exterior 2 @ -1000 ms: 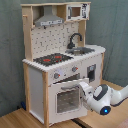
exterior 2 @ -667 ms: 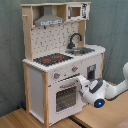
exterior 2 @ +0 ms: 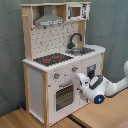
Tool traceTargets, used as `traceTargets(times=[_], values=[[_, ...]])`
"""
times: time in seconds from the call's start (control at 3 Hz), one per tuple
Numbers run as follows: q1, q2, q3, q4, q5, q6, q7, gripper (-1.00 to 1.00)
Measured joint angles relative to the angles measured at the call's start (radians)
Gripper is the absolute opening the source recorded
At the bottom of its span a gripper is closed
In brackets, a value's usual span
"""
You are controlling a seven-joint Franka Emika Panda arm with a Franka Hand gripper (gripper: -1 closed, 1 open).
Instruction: Play with the kitchen
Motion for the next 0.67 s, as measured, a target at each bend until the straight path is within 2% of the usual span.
traceTargets(times=[0.33,0.67], values=[[0.096,0.000,-0.033,0.003,-0.011,-0.016,-0.001,1.00],[0.173,0.000,-0.101,-0.001,-0.022,-0.016,-0.001,1.00]])
